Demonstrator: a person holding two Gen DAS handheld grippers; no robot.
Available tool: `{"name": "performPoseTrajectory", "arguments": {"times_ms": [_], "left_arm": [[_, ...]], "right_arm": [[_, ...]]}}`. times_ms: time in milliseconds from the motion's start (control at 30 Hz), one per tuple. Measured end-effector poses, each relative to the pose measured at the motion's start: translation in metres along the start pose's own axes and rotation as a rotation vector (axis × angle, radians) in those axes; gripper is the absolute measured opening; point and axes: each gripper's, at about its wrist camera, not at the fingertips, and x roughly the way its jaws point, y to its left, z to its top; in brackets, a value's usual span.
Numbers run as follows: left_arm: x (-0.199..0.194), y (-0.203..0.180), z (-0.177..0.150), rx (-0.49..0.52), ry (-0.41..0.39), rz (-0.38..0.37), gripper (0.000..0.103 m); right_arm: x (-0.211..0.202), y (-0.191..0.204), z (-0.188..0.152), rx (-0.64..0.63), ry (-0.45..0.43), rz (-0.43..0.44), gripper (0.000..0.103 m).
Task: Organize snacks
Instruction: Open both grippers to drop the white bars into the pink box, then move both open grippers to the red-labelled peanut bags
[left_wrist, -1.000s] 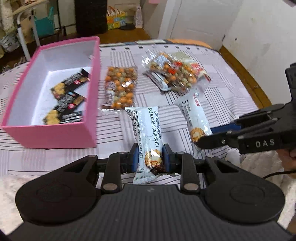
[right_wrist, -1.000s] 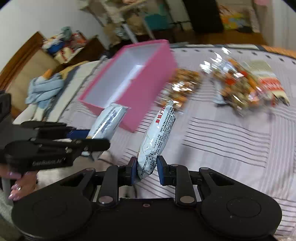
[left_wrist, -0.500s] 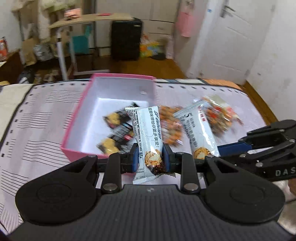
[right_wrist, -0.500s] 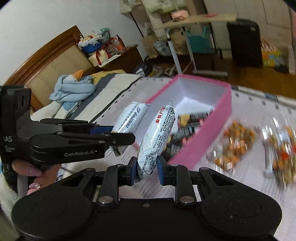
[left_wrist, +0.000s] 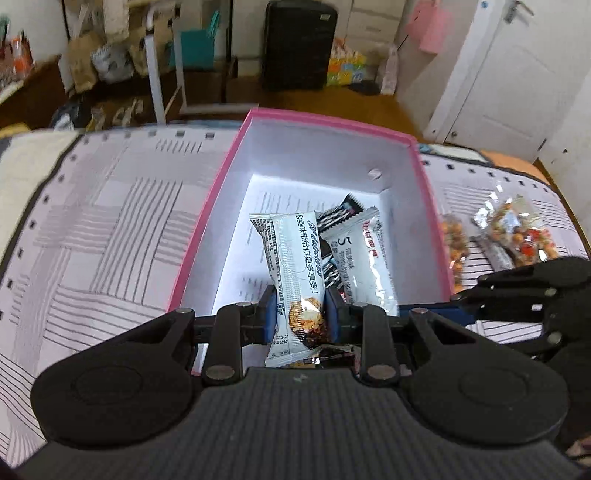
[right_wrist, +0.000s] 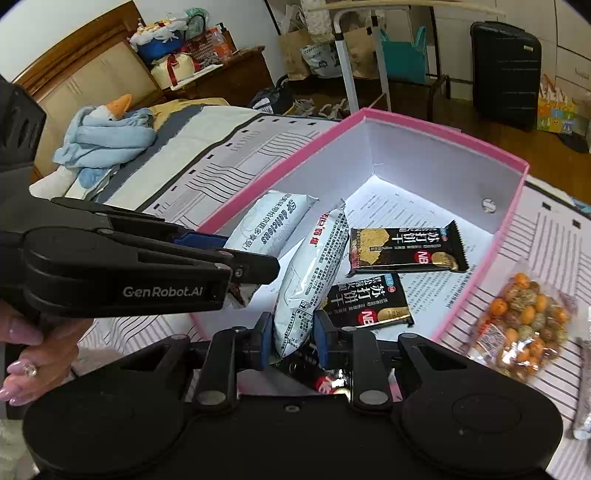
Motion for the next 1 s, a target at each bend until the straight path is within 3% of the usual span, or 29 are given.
{"name": "performPoseTrajectory", "arguments": {"times_ms": [167, 233, 433, 767, 933, 1000], "left_arm": [[0.014, 0.005, 0.003, -0.025, 0.01, 0.04, 0.037], [0.011, 0.003, 0.002, -0.028, 0.012, 0.041, 0.041], [-0.017, -0.013, 0.0, -0.004, -0.025, 0.022, 0.042], [-0.087, -0.091, 0.003, 0.101, -0.104, -0.096, 0.051], [-0.093, -0.136, 0.009, 0.137, -0.114, -0.175, 0.059], [-0.086, -0.154, 0.012, 0.144, -0.12, -0.196, 0.06]], "right_arm": [[0.003, -0.007, 0.003, 0.017, -0.026, 0.012, 0.043], [-0.01, -0.009, 0.002, 0.015, -0.045, 0.005, 0.044], [-0.081, -0.018, -0.003, -0.03, -0.12, -0.052, 0.047], [-0.212, -0.063, -0.029, -0.035, -0.221, -0.202, 0.055], [-0.227, -0.095, -0.045, -0.012, -0.209, -0.255, 0.064], [-0.223, -0.105, -0.051, -0.038, -0.205, -0.301, 0.073]]}}
